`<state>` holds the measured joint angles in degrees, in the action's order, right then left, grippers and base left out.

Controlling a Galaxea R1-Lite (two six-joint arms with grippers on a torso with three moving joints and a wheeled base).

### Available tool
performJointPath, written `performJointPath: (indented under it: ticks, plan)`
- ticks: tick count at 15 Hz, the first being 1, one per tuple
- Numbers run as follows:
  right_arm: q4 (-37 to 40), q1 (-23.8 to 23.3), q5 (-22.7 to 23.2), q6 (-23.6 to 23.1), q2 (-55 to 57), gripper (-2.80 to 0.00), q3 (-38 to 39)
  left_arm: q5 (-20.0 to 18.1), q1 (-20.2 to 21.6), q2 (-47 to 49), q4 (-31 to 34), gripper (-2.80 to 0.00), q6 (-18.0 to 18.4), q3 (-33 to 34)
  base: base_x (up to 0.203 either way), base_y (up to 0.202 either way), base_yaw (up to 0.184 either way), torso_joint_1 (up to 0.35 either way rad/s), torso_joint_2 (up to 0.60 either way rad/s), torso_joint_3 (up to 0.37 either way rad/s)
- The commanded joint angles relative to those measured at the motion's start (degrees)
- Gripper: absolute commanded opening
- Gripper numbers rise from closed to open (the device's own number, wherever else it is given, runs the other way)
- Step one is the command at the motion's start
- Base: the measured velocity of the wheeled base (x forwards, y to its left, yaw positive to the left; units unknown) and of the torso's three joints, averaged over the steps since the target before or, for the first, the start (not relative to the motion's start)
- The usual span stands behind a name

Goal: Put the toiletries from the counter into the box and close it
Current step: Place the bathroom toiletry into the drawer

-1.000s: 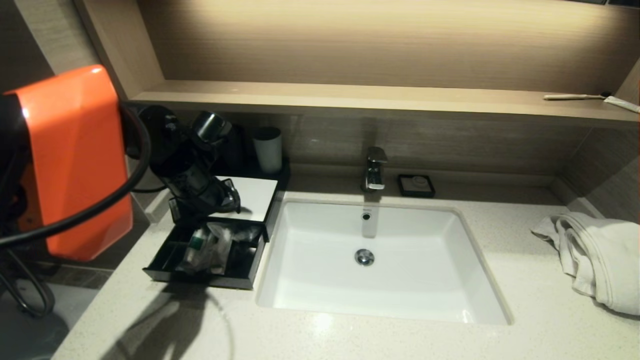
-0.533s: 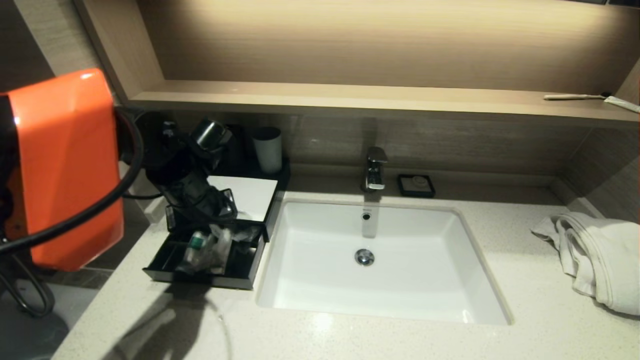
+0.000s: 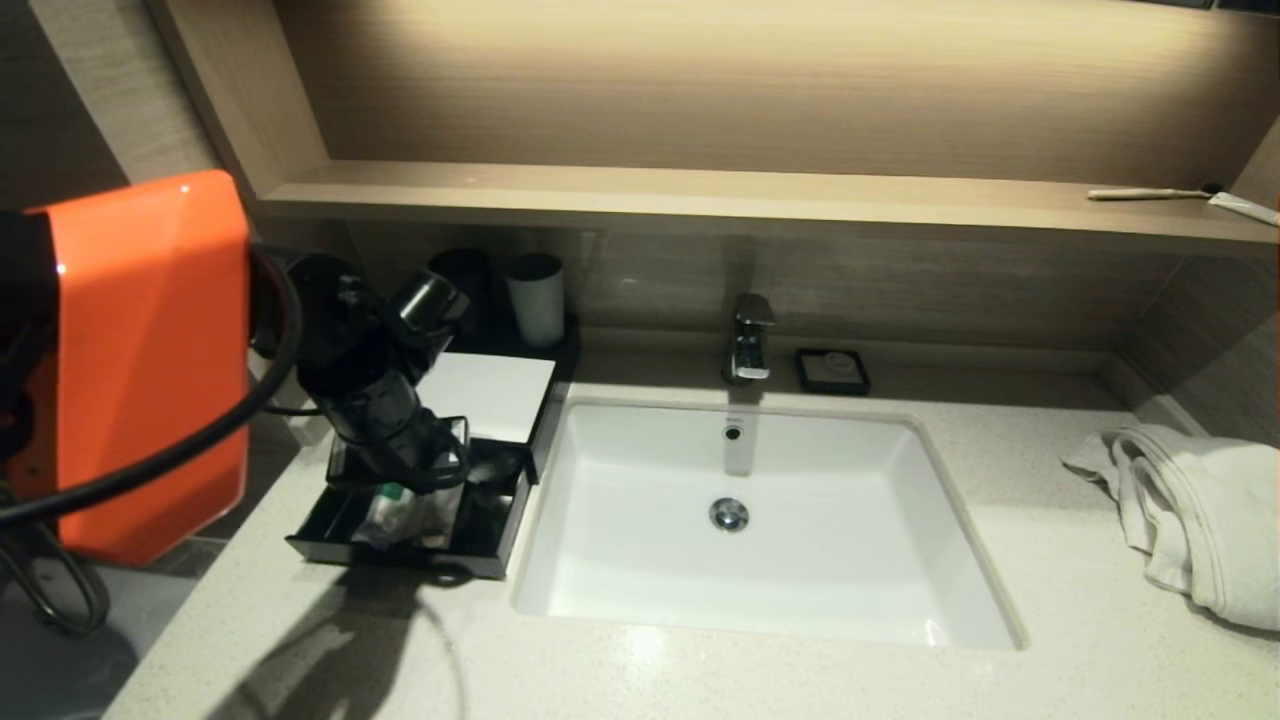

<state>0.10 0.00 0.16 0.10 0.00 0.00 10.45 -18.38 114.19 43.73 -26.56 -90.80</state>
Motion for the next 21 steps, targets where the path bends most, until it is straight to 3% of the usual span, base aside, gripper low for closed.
performJointPath:
  ticks: [1, 5, 21]
  plan:
    - [-0.01, 0.0, 0.02, -0.01, 0.0, -2.8, 0.0, 0.09, 0.33, 1.24, -0.18, -2.8, -0.11, -0.37, 0.0, 0.0, 0.0, 0.0, 0.0, 0.0]
    - [-0.01, 0.0, 0.02, -0.01, 0.0, -2.8, 0.0, 0.09, 0.63, 2.33, -4.87, -2.8, 0.52, -0.52, 0.0, 0.0, 0.0, 0.0, 0.0, 0.0]
    - [-0.01, 0.0, 0.02, -0.01, 0.0, -2.8, 0.0, 0.36, 2.04, 6.66, -9.02, -2.8, 0.55, -1.05, 0.0, 0.0, 0.0, 0.0, 0.0, 0.0]
